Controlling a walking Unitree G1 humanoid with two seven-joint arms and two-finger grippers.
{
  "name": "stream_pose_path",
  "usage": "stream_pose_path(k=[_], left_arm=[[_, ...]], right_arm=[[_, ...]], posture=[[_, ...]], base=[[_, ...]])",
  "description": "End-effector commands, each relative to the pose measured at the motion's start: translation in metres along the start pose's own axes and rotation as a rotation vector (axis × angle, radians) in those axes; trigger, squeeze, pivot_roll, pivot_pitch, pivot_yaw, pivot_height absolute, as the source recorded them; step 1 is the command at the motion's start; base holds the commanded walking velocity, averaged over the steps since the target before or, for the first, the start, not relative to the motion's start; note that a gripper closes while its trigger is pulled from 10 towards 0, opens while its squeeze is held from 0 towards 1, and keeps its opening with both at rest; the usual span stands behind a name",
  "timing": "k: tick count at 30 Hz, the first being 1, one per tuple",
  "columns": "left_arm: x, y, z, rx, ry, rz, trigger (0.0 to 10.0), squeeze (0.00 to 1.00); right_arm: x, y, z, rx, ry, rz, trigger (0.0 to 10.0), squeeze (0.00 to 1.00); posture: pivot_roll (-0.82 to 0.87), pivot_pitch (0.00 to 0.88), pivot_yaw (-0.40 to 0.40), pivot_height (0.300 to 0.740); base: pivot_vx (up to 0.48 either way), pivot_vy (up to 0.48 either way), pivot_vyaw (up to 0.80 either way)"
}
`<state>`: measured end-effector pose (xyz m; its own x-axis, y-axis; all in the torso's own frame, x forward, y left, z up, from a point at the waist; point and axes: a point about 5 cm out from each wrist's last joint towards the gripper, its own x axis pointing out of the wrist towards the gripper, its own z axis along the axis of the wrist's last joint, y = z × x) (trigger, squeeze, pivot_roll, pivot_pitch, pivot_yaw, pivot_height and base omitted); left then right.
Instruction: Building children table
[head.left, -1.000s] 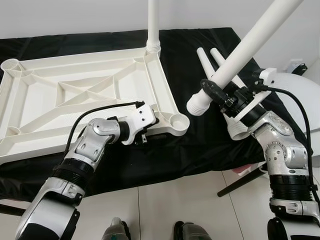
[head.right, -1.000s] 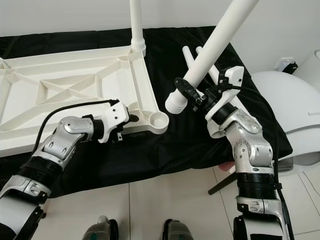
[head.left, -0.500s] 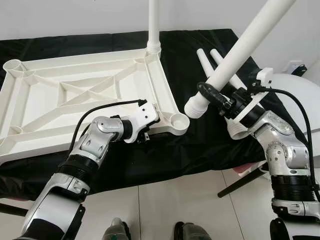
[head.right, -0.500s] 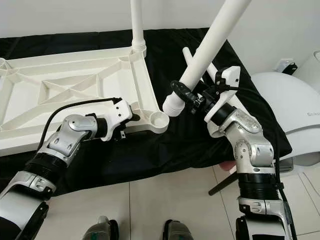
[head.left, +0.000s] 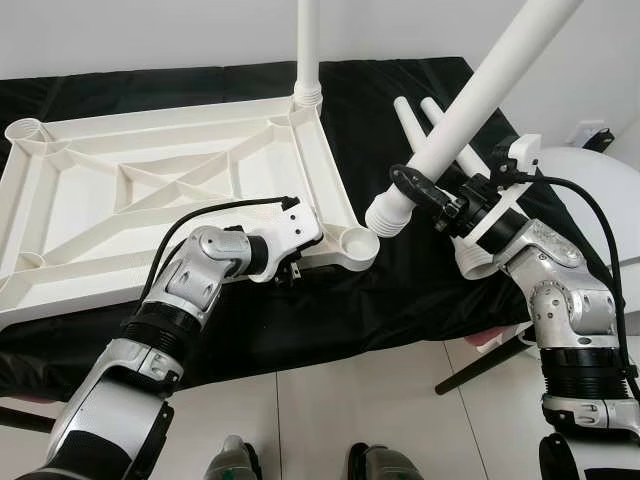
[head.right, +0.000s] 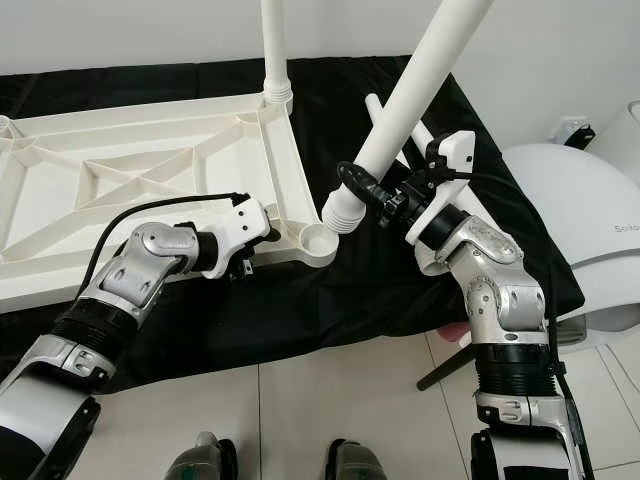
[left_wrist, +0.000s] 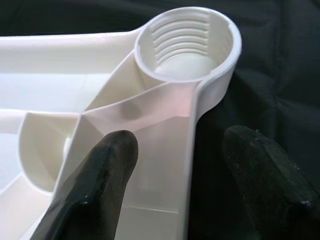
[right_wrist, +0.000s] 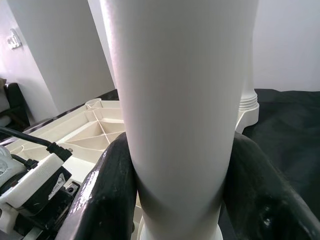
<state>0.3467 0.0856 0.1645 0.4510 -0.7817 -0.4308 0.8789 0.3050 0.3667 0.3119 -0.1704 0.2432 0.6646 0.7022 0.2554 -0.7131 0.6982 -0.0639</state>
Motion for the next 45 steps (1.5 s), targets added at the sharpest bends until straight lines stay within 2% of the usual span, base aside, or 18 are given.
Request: stream_pose_path(k=[1,7,12,17,20,29,30,31,32,33,34,35,36,42,43,45], left_arm=[[0.0,-0.002,-0.031,-0.067,0.135,0.123,10.0,0.0],[-0.005,-0.004,-0.028,-0.09,0.107,0.099,10.0,0.0],[-0.012,-0.017,-0.023,-0.039,0.07,-0.005,10.0,0.0],[-0.014,-0.021,-0.02,-0.015,0.053,-0.029,10.0,0.0],[-0.014,-0.027,-0.016,0.046,0.034,-0.075,10.0,0.0],[-0.014,-0.034,-0.012,0.061,0.012,-0.111,10.0,0.0],[-0.013,-0.035,-0.013,0.063,0.013,-0.113,7.5,0.0],[-0.013,-0.035,-0.013,0.063,0.015,-0.112,1.1,0.0],[-0.012,-0.035,-0.013,0.063,0.017,-0.112,0.0,0.0],[-0.012,-0.035,-0.013,0.063,0.017,-0.112,0.0,0.0],[-0.012,-0.035,-0.013,0.065,0.019,-0.11,0.9,0.0],[-0.012,-0.035,-0.013,0.065,0.019,-0.11,0.9,0.0],[-0.012,-0.034,-0.013,0.063,0.025,-0.099,10.0,0.0],[-0.012,-0.031,-0.013,0.067,0.026,-0.082,10.0,0.0],[-0.012,-0.03,-0.011,0.065,0.018,-0.077,8.7,0.0],[-0.012,-0.03,-0.011,0.065,0.018,-0.077,8.7,0.0]], right_arm=[[0.002,0.001,0.003,-0.016,0.001,0.015,10.0,0.0],[0.001,0.0,0.003,-0.018,-0.004,0.01,10.0,0.0],[0.001,-0.001,0.003,-0.02,-0.008,0.004,10.0,0.0],[0.002,-0.002,0.004,-0.022,-0.012,0.005,10.0,0.0],[0.004,-0.003,0.004,-0.023,-0.015,0.005,10.0,0.0],[0.005,-0.003,0.004,-0.025,-0.016,0.005,10.0,0.0],[0.005,-0.003,0.004,-0.025,-0.017,0.004,10.0,0.0],[0.005,-0.003,0.004,-0.025,-0.017,0.004,10.0,0.0],[0.005,-0.004,0.004,-0.025,-0.018,0.004,10.0,0.0],[0.005,-0.004,0.004,-0.025,-0.018,0.004,10.0,0.0],[0.005,-0.004,0.005,-0.025,-0.018,0.003,10.0,0.0],[0.005,-0.004,0.005,-0.025,-0.018,0.003,10.0,0.0],[0.005,-0.004,0.005,-0.026,-0.017,0.003,10.0,0.0],[0.004,-0.003,0.004,-0.025,-0.016,0.004,10.0,0.0],[0.005,-0.003,0.004,-0.024,-0.017,0.006,10.0,0.0],[0.005,-0.003,0.004,-0.024,-0.017,0.006,10.0,0.0]], posture=[[-0.02,0.171,0.03,0.74],[-0.01,0.172,0.032,0.74],[-0.01,0.168,0.03,0.74],[-0.01,0.165,0.029,0.74],[-0.01,0.164,0.026,0.74],[-0.01,0.162,0.026,0.74],[-0.01,0.162,0.026,0.74],[-0.01,0.162,0.026,0.74],[-0.01,0.163,0.026,0.74],[-0.01,0.163,0.026,0.74],[-0.01,0.163,0.026,0.74],[-0.01,0.163,0.026,0.74],[-0.01,0.163,0.026,0.74],[-0.01,0.164,0.026,0.74],[-0.01,0.165,0.026,0.74],[-0.01,0.165,0.026,0.74]], base=[[0.0,0.0,0.0],[0.0,0.0,0.0],[0.0,0.0,0.0],[0.0,0.0,0.0],[0.0,0.0,0.0],[0.0,0.0,0.0],[0.0,0.0,0.0],[0.0,0.0,0.0],[0.0,0.0,0.0],[0.0,0.0,0.0],[0.0,0.0,0.0],[0.0,0.0,0.0],[0.0,0.0,0.0],[0.0,0.0,0.0],[0.0,0.0,0.0],[0.0,0.0,0.0]])
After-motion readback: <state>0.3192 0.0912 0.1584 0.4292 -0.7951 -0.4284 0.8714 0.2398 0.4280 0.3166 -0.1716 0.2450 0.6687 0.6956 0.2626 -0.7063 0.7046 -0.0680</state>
